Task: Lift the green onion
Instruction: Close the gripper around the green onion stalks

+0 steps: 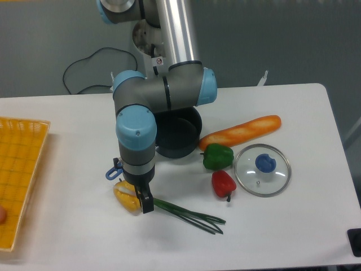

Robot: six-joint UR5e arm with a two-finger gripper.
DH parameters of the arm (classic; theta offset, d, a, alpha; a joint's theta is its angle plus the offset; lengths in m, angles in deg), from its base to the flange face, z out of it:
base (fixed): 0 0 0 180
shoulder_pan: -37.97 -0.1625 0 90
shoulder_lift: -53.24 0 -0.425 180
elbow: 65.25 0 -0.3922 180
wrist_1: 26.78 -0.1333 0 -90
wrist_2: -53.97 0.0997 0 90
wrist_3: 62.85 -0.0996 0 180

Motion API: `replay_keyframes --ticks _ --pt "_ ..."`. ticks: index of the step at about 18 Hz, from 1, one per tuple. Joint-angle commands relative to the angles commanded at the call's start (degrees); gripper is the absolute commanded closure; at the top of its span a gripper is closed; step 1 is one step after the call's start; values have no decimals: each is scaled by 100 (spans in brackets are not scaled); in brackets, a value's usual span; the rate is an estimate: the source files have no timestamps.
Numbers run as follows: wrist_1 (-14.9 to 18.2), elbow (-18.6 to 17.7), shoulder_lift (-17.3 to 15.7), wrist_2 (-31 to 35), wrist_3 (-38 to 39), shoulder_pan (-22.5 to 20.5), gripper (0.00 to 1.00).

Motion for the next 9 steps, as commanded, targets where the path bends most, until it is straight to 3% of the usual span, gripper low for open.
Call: replay_keyframes --ticks 9 --pt "9 0 272 0 -729 18 0"
